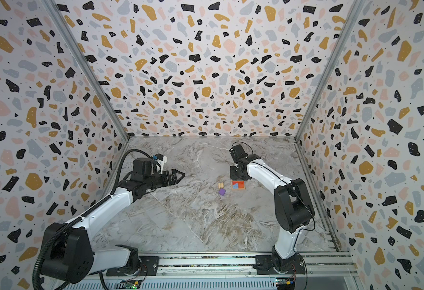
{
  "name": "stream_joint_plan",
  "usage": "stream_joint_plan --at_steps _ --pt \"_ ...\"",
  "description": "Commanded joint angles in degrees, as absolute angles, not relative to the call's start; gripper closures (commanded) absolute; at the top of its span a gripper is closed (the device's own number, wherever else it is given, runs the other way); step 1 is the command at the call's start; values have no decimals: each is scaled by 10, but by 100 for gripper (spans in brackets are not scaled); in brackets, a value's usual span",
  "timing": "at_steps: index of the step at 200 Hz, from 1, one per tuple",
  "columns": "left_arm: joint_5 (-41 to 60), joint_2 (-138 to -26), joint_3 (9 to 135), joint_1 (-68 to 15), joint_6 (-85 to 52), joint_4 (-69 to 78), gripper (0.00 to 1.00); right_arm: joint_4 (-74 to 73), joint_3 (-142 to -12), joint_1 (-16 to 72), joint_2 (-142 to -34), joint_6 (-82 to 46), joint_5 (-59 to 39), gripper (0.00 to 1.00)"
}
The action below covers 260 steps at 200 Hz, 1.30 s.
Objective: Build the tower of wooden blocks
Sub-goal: 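Lower the magenta cube with the right gripper onto the orange bar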
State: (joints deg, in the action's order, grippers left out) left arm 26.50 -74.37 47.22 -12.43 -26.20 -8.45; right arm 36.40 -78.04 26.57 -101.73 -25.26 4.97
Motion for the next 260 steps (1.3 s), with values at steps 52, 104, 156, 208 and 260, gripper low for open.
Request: stream_joint_plan --at_steps 52,104,156,208,260 --pt "271 -742 467 -122 -262 -65 0 368 -787 261 -1016 -248 56 70" --pt "271 -741 467 -122 -262 -65 0 367 -787 262 -1019 -247 52 70" --pt "271 -742 467 -122 -261 -65 0 366 -788 262 -1016 -246 48 70" --pt "270 -741 467 -122 -261 -66 0 366 -788 264 -1017 -247 45 68" --pt "270 -740 466 -122 -261 -66 0 366 -788 265 -1016 -245 48 64"
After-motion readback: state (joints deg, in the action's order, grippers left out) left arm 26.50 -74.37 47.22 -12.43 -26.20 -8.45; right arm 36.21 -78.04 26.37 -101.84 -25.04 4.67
